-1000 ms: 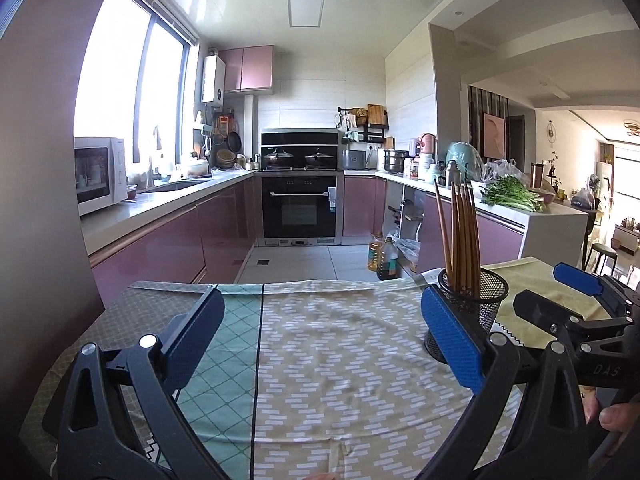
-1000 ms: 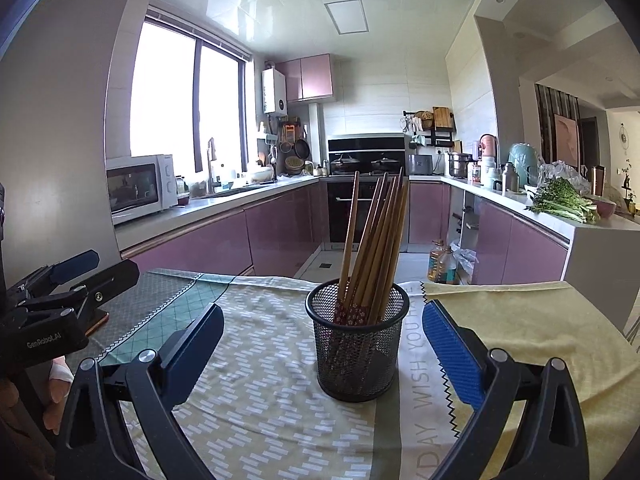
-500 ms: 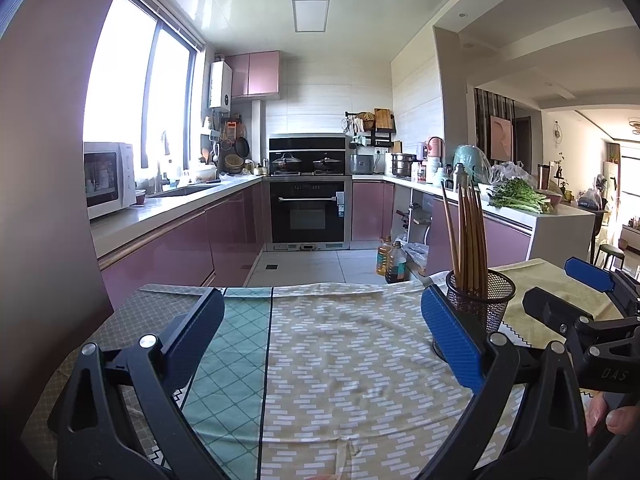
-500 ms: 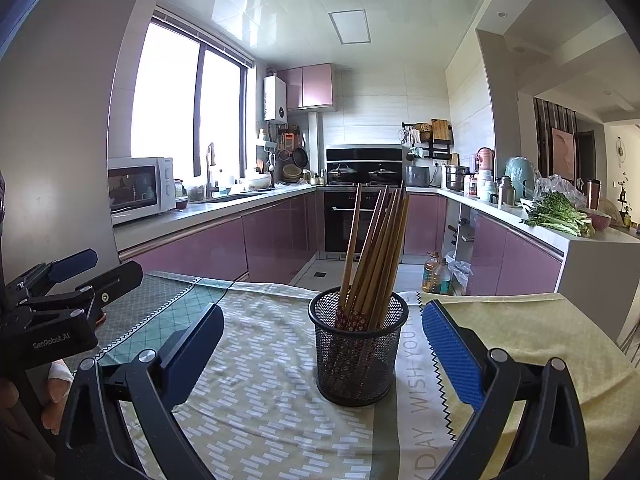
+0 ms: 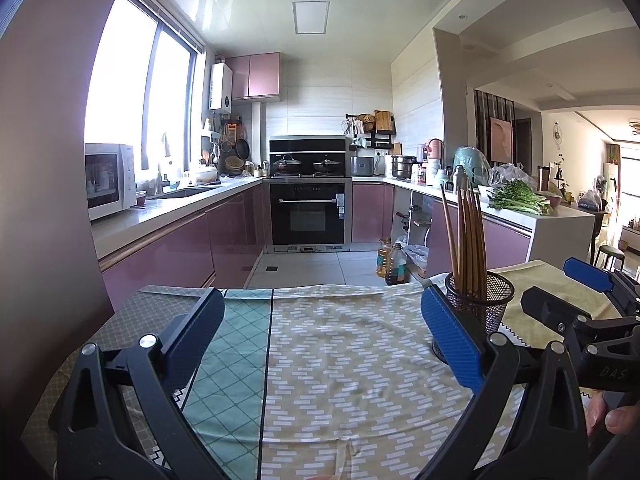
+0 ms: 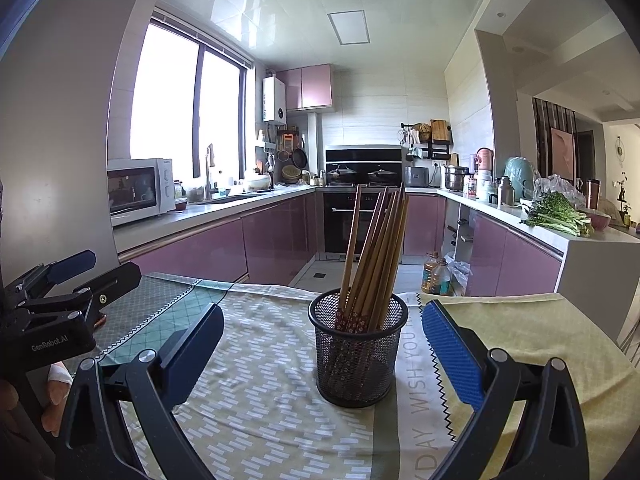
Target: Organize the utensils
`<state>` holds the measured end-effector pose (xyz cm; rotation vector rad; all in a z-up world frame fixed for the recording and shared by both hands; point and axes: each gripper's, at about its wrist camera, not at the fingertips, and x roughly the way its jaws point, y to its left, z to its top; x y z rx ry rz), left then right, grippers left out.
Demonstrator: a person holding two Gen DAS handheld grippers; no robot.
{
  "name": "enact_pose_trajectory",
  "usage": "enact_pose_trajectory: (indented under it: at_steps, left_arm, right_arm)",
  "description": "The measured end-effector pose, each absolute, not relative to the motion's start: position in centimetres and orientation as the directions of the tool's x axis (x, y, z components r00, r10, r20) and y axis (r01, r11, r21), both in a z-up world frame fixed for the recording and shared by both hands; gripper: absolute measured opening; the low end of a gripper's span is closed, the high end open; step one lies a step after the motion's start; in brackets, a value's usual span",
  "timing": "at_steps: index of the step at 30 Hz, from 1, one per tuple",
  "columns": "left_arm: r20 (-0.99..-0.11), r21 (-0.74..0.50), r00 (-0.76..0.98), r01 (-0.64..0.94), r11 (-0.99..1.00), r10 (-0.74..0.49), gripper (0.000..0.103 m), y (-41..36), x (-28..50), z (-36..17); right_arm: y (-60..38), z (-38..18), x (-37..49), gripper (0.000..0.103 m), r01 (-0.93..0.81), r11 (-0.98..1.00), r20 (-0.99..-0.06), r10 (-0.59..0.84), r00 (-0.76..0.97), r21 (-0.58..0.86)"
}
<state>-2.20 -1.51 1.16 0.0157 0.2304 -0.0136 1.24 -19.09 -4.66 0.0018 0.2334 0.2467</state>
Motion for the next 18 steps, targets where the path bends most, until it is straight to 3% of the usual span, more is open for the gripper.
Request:
enact_pose_trajectory:
  at_steps: [18]
  left_arm:
    - [-0.219,0.019,0.976,0.008,1.0,-0.003,0.097,-1.6,-2.52,1.45]
  right_arm:
    - [-19.24,-4.69,1.22,0.096,-0.235,0.971,-0.228,0.237,0.944,0.033]
